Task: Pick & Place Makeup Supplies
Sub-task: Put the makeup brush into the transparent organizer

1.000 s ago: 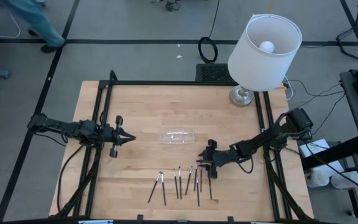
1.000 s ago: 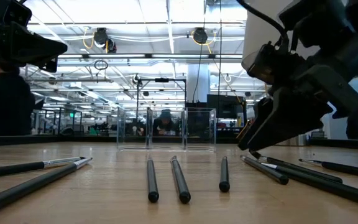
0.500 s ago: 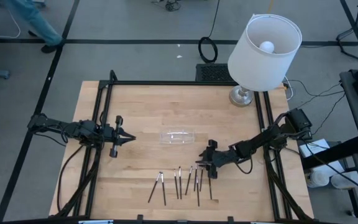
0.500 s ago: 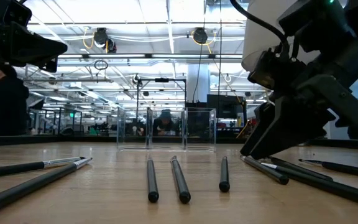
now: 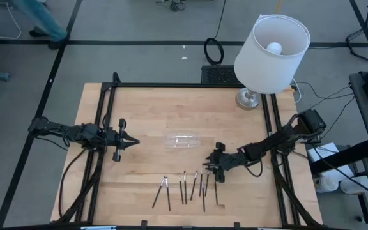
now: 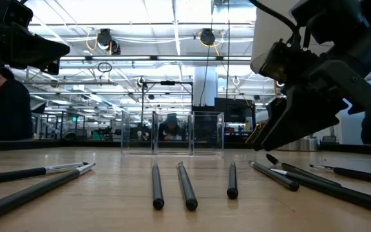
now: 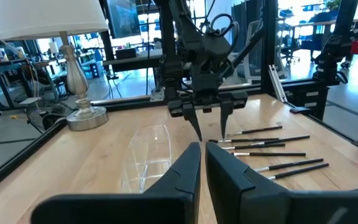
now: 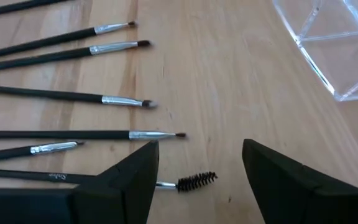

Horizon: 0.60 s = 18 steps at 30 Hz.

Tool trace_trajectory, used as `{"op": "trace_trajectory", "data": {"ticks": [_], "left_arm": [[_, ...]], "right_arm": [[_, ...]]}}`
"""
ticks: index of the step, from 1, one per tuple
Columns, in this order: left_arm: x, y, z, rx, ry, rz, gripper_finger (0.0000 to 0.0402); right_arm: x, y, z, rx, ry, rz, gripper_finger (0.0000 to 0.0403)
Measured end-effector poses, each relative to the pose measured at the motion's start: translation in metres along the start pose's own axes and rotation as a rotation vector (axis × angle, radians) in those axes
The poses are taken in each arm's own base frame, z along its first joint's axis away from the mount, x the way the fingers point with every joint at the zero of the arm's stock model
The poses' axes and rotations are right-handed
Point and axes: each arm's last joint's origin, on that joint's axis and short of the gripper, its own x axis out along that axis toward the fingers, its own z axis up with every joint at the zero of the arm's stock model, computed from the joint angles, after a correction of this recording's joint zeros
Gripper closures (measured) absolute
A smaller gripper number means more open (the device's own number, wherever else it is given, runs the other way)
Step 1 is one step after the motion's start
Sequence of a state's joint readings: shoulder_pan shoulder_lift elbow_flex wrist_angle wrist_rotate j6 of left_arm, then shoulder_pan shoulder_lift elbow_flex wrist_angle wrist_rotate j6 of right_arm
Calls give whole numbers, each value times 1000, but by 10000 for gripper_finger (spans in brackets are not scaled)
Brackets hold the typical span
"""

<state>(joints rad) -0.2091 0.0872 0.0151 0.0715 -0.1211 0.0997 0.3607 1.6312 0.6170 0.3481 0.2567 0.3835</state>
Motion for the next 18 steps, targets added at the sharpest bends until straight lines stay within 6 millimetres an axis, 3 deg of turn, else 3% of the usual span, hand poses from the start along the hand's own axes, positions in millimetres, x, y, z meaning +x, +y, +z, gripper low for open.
{"op": "trace_trajectory", "data": {"ticks": [8, 18], "left_arm": [[0, 0, 0, 0, 0, 0, 371], [0, 0, 0, 0, 0, 0, 371]], "right_arm": [[-1, -3, -10, 130, 70, -6, 181], [-4, -10, -24, 187, -12, 36, 181]]}}
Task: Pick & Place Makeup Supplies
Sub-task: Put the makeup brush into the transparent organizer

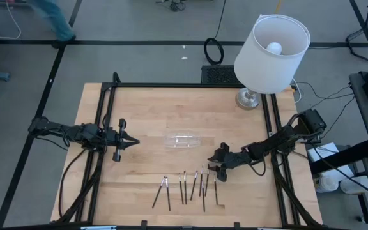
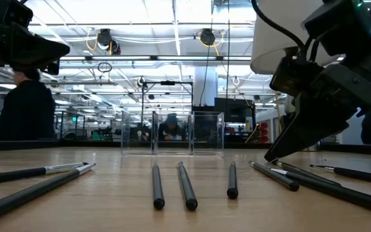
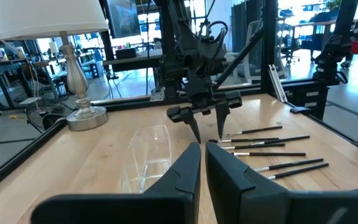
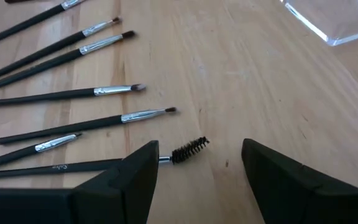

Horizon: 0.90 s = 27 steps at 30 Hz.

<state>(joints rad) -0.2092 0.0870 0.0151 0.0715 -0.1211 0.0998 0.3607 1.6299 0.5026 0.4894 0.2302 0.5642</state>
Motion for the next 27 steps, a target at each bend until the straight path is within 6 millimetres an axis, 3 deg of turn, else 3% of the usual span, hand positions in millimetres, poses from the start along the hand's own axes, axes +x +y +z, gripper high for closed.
{"op": "trace_trajectory", "data": {"ticks": [27], "left_arm": [[0, 0, 0, 0, 0, 0, 371]], "right_arm": [[5, 5, -8, -53, -21, -26, 181]]}}
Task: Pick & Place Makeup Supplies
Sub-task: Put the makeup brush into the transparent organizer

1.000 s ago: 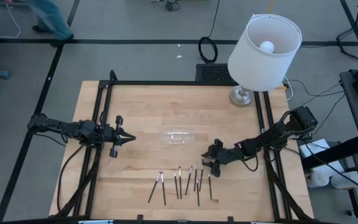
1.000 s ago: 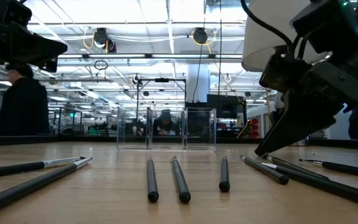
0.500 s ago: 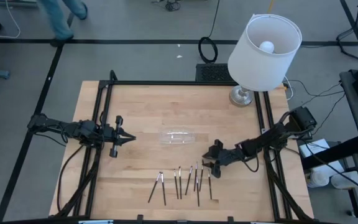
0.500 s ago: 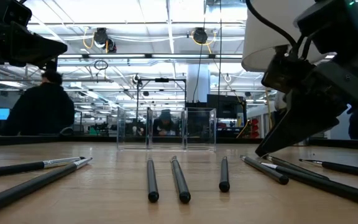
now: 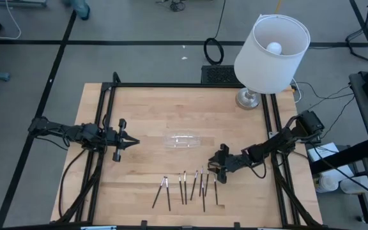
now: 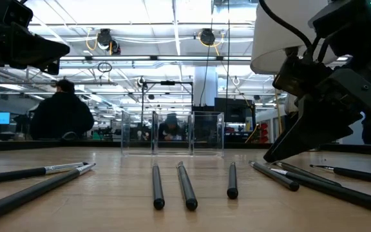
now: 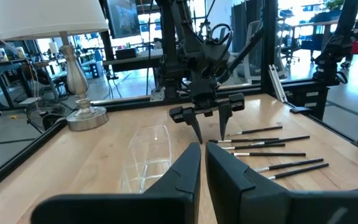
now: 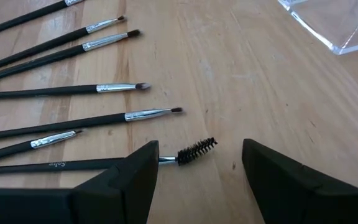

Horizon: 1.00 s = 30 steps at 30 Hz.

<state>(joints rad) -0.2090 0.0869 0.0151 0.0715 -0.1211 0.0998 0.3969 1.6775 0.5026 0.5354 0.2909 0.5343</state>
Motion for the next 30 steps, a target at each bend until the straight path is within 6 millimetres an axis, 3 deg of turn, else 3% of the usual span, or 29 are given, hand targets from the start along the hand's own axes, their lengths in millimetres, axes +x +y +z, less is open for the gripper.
{"op": "trace_trajectory", "data": {"ticks": [10, 25, 30], "left_arm": [[0, 0, 0, 0, 0, 0, 371], [0, 0, 0, 0, 0, 0, 371], [0, 0, 0, 0, 0, 0, 371]], "right_arm": [[0, 0, -2, -7, 0, -22, 191], [0, -2, -4, -42, 26, -48, 294], [0, -3, -5, -46, 34, -61, 345]]}}
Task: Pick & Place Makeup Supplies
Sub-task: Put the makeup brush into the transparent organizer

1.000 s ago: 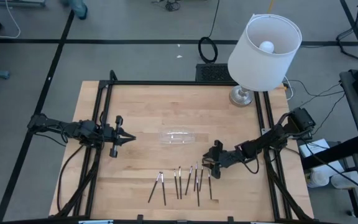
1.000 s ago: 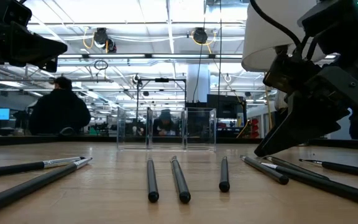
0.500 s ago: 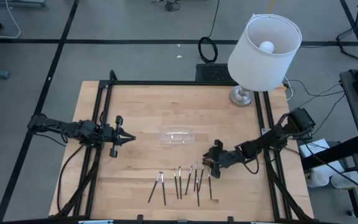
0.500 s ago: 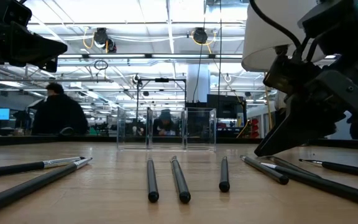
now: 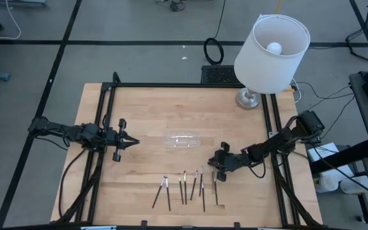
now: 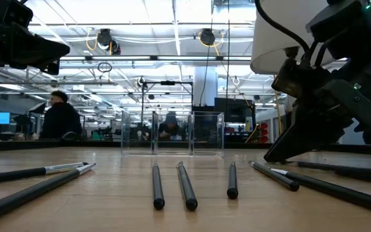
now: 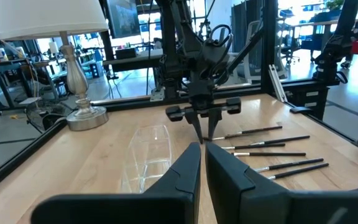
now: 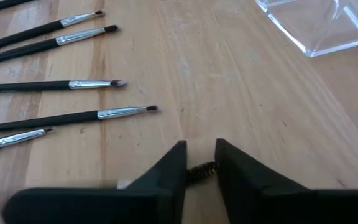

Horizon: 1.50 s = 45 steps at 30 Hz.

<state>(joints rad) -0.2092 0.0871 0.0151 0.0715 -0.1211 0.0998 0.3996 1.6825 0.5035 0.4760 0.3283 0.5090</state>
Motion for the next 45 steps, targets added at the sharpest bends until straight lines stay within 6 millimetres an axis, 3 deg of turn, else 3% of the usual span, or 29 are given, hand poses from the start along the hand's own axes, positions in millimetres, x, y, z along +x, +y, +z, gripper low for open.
{"op": "trace_trajectory", "data": {"ticks": [4, 17, 24, 31, 36, 45], "left_arm": [[0, 0, 0, 0, 0, 0, 371], [0, 0, 0, 0, 0, 0, 371], [0, 0, 0, 0, 0, 0, 371], [0, 0, 0, 0, 0, 1, 371], [0, 0, 0, 0, 1, 1, 371], [0, 0, 0, 0, 0, 0, 371]], "right_arm": [[-1, 1, 2, -36, -18, 23, 395], [-26, 8, 31, -129, -165, 111, 402], [-50, 21, 72, -230, -287, 113, 402], [-74, 29, 123, -364, -681, 75, 403], [-80, 12, 147, -408, -890, 134, 403], [-60, -29, 170, -376, -1075, 179, 403]]}}
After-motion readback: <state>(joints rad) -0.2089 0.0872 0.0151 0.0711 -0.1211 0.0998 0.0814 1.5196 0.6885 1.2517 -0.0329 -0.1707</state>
